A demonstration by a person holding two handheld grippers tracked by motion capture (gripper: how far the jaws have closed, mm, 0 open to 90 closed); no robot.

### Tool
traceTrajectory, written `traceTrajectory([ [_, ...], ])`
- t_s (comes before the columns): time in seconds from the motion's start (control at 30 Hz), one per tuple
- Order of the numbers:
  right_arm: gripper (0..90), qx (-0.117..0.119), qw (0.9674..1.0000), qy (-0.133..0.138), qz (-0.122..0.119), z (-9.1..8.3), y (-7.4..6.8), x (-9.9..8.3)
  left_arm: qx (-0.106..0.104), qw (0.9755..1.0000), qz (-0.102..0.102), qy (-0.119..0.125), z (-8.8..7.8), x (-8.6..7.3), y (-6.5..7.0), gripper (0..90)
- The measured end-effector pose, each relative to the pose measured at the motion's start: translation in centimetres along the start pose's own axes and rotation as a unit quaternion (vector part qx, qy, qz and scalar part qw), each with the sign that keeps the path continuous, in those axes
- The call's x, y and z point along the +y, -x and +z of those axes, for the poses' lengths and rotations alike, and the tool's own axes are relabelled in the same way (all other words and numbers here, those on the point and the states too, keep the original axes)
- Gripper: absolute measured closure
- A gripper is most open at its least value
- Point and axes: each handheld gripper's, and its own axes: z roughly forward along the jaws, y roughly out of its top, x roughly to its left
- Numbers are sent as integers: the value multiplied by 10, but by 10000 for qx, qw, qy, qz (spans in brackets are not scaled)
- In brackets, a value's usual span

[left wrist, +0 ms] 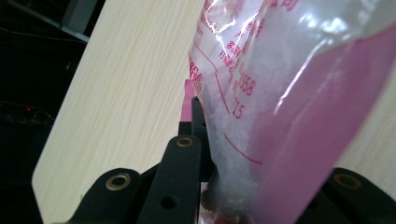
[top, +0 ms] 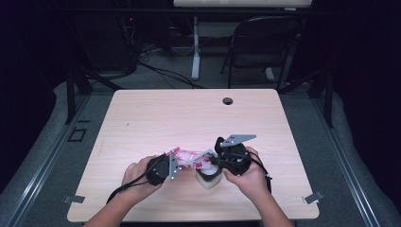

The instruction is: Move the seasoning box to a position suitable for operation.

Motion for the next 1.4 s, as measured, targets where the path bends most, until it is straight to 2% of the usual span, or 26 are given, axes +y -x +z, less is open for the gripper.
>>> traceTrajectory([
  [0.1,900,12,10000,31,-41,-1,-1,0,-59,9997,-209,111,2,-4,2,872],
  [0.13,900,20,10000,56,-64,0,-2,0,-79,9998,-190,70,2,-5,2,872],
  [0.43,900,17,9999,93,-132,1,-7,6,-225,9976,-602,261,6,-14,5,867],
  [0.67,900,-39,9995,53,-300,4,-14,20,-393,9940,-946,376,9,-23,7,861],
  [0.83,900,-87,9989,38,-455,7,-21,35,-550,9888,-1284,522,11,-29,7,850],
  [1.07,900,-82,9987,67,-492,11,-25,46,-674,9845,-1492,628,13,-35,7,817],
  [1.23,900,-108,9983,-6,-580,14,-28,50,-759,9814,-1623,687,16,-37,9,771],
  [1.37,900,-109,9981,-8,-614,15,-30,51,-790,9814,-1615,667,18,-38,10,796],
  [1.4,900,-116,9981,-10,-601,15,-30,50,-805,9807,-1651,668,18,-38,10,807],
])
